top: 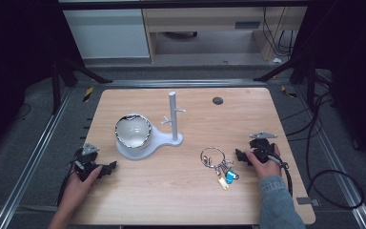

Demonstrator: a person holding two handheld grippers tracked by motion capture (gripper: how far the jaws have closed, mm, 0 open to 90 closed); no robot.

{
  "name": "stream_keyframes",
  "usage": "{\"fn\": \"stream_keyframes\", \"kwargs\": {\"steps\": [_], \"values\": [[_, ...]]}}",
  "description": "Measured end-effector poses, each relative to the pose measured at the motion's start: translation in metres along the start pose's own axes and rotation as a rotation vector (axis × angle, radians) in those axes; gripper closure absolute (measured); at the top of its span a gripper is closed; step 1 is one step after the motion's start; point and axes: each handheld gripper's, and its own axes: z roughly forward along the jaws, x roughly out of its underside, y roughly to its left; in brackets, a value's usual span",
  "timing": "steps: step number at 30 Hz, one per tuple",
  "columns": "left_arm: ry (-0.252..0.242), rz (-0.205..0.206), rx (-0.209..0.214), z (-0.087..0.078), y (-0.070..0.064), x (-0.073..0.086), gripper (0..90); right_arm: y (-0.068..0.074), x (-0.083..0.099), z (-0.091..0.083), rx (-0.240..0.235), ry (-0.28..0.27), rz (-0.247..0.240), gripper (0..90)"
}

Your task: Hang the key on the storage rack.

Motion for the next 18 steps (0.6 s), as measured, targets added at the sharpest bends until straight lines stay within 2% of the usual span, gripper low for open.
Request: {"fn": "stream_keyframes", "kwargs": {"steps": [13, 15, 18], "values": [[-0.003, -0.006, 0.0, -0.0007, -0.0007, 0.0011, 0.0, -0.0033, -0.0042, -0.0029, -0.029, 0.062, -0.036, 1.1], [-0.003, -0.007, 0.002, -0.0007, -0.0005, 0.0011, 0.0, -0.0041, -0.006, -0.0043, -0.039, 0.085, -0.04, 2.4], [-0.003, -0.007, 0.003, -0.0007, -0.0003, 0.001, 0.0, -0.0053, -0.0096, -0.0072, -0.035, 0.108, -0.052, 10.7]]}}
